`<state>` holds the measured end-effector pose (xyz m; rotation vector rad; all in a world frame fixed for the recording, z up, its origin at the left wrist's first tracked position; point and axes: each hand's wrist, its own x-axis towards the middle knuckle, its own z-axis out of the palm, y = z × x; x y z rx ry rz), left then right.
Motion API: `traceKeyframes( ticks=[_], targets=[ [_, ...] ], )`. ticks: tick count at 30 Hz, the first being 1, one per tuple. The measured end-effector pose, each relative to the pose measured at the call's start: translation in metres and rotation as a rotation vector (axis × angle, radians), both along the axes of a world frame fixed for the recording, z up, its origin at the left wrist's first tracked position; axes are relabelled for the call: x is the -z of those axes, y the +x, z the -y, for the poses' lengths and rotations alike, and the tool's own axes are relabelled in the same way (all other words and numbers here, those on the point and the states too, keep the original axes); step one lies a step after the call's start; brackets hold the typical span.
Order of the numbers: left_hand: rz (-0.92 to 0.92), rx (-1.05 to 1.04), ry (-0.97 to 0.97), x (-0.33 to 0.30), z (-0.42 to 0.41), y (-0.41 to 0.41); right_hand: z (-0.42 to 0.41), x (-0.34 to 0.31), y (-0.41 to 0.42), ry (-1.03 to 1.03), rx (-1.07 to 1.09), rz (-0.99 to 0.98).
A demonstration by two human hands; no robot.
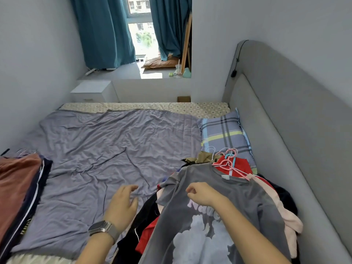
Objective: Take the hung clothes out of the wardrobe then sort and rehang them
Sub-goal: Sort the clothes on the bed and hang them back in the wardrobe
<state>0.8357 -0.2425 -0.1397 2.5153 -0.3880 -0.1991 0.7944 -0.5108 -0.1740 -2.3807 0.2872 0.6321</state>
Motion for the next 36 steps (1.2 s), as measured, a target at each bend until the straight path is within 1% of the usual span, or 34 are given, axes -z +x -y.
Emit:
traceKeyframes(
  ticks=[5, 10, 16, 20, 28, 33, 36],
  targets=[
    [0.03, 0.002, -0.026, -0.004, -0.028, -0.011, -0.025, -0.015, -0.017, -0.036, 0.076, 0.083],
    [0.058, 0.045, -0.09, -0.009, -0.07, -0.03, -0.073, -0.032, -0.043, -0.041, 0.112, 0.135],
    [0.054, 0.076, -0.123, -0.009, -0.16, -0.057, -0.167, -0.041, -0.072, -0.124, 0.098, 0.153],
    [0.072, 0.038, -0.133, -0.014, -0.23, -0.065, -0.235, -0.049, -0.074, -0.103, 0.056, 0.166],
    [0.08, -0.111, -0.118, -0.018, -0.352, -0.064, -0.356, -0.053, -0.042, -0.07, -0.093, 0.192],
    [0.066, -0.204, -0.13, -0.014, -0.398, -0.043, -0.399, -0.047, 0.004, -0.122, -0.174, 0.17],
    [0.03, -0.252, -0.14, -0.007, -0.425, -0.02, -0.426, -0.038, 0.047, -0.099, -0.208, 0.163]
  ],
)
